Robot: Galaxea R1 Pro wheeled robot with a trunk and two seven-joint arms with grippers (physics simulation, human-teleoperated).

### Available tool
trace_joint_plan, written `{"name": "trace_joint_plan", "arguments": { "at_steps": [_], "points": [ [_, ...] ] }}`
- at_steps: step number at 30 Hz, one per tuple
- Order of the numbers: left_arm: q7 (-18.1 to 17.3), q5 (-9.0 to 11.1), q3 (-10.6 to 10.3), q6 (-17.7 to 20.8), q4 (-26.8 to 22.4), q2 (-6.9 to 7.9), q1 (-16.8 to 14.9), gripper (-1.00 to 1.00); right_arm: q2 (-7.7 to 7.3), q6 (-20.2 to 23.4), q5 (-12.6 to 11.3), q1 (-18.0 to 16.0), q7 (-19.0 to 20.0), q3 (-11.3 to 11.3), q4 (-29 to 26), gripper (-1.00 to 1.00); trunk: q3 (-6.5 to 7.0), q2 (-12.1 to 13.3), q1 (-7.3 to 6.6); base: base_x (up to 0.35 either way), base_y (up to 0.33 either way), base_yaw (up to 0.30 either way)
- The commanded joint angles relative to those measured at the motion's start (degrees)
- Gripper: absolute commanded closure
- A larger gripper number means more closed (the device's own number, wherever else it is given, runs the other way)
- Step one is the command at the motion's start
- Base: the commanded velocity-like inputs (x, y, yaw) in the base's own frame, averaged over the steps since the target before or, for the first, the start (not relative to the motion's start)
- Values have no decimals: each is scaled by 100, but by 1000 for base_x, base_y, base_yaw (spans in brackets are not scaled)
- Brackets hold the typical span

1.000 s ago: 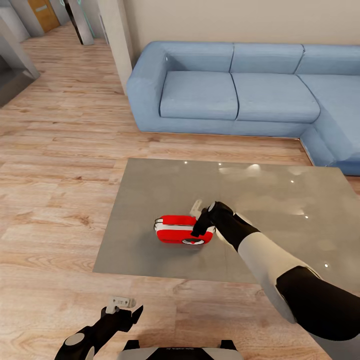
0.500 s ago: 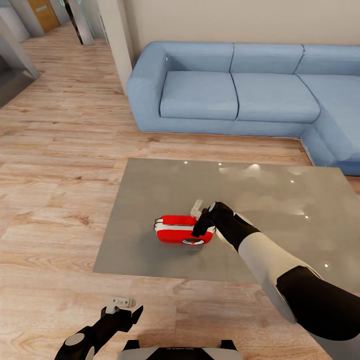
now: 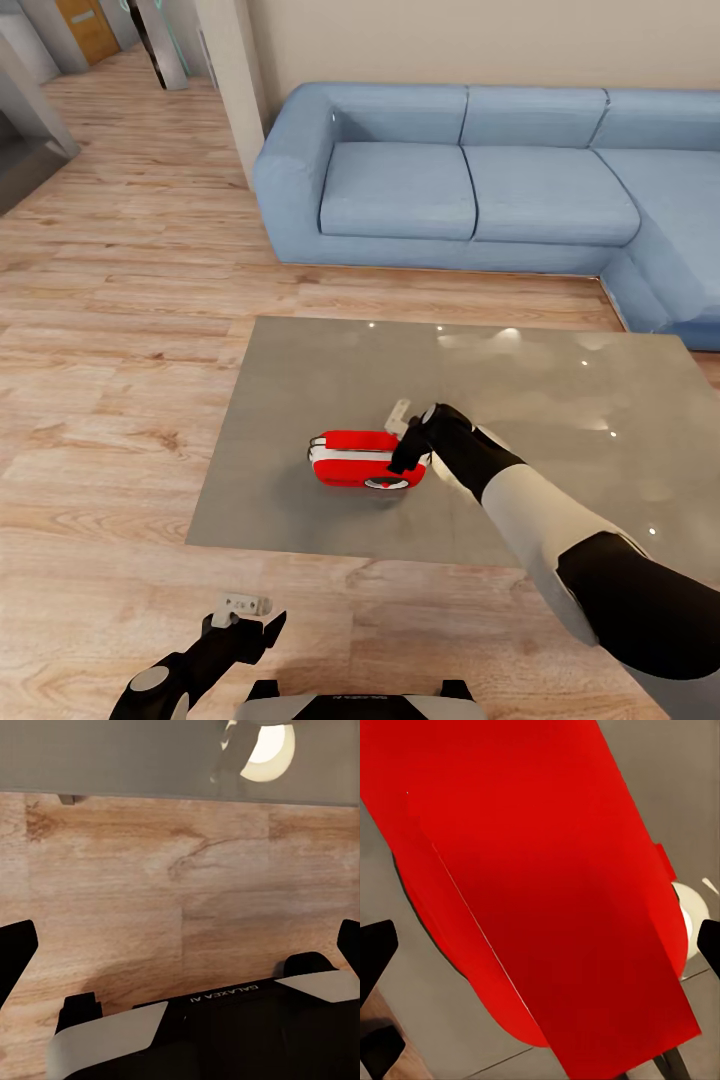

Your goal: Turn on the radio receiver that's on the table in the living room.

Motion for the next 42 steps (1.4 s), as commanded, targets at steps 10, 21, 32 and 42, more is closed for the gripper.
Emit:
{"name": "trace_joint_plan", "arguments": {
  "at_steps": [10, 21, 32, 42],
  "points": [
    [0, 0, 3, -2, 0, 0, 0, -100, -11, 0, 0, 0, -4, 0, 2, -100, 0, 0, 0, 0, 0, 0],
    [0, -7, 0, -1, 0, 0, 0, -100, -7, -273, -147, -411, -263, -8, 713, 100, 0, 0, 0, 0, 0, 0],
    [0, -8, 2, -3, 0, 0, 0, -100, -44, -382, -280, -457, -734, -9, 875, 100, 0, 0, 0, 0, 0, 0],
    [0, -9, 3, -7, 0, 0, 0, -100, -987, 842, -285, -457, 627, -328, -2417, 100, 0, 0, 0, 0, 0, 0]
  ]
}}
